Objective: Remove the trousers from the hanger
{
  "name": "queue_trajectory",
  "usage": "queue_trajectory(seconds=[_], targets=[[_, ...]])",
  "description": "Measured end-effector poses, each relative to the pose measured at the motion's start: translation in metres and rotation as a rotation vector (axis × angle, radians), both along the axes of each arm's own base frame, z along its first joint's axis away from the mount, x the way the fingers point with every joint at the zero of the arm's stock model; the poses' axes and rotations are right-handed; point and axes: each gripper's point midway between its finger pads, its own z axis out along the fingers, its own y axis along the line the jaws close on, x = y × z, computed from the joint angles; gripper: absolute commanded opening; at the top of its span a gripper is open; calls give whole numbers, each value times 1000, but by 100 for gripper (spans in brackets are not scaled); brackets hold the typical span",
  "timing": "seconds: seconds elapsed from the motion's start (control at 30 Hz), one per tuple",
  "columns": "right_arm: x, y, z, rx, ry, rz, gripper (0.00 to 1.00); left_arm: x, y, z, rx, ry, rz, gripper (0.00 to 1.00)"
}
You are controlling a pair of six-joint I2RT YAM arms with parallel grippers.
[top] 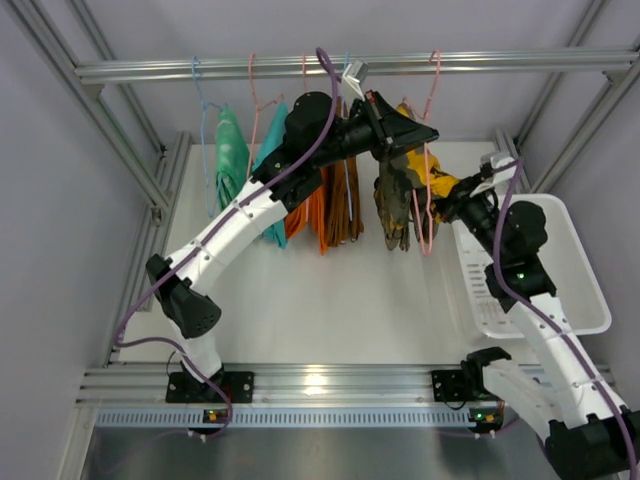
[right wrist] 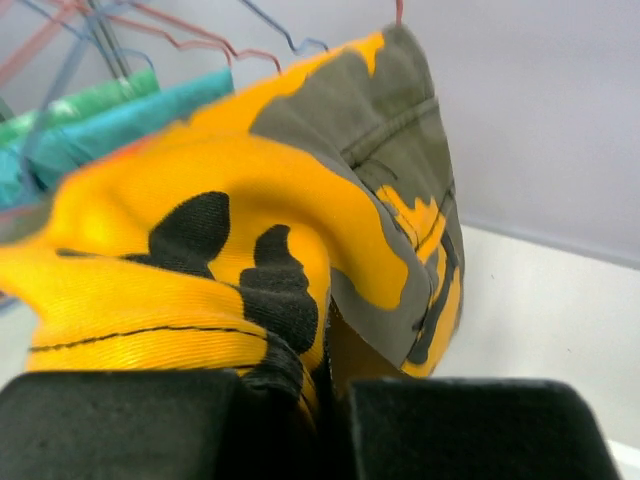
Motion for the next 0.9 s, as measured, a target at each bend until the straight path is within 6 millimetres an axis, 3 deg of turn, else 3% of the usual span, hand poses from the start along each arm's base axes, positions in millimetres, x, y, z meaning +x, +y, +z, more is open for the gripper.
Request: queue_trajectory(seconds=[0.2,0.47,0.57,0.8,0.9], targets=[[-24,0,59,126,-21,22,0,-7,11,-5,10,-45,-8,0],[-71,-10,149,278,-124,40,0,-9,8,-35,63,-109,-37,0],[-88,-15,180,313,-170,46,0,-9,6,-54,88,-108,-48,0],[-131,-31,255,364,-340,37,0,-8,6,-122,193,-29,-55,0],[-146,-36,274,357,-391,33,0,-8,6,-133,199,-6,-53,0]])
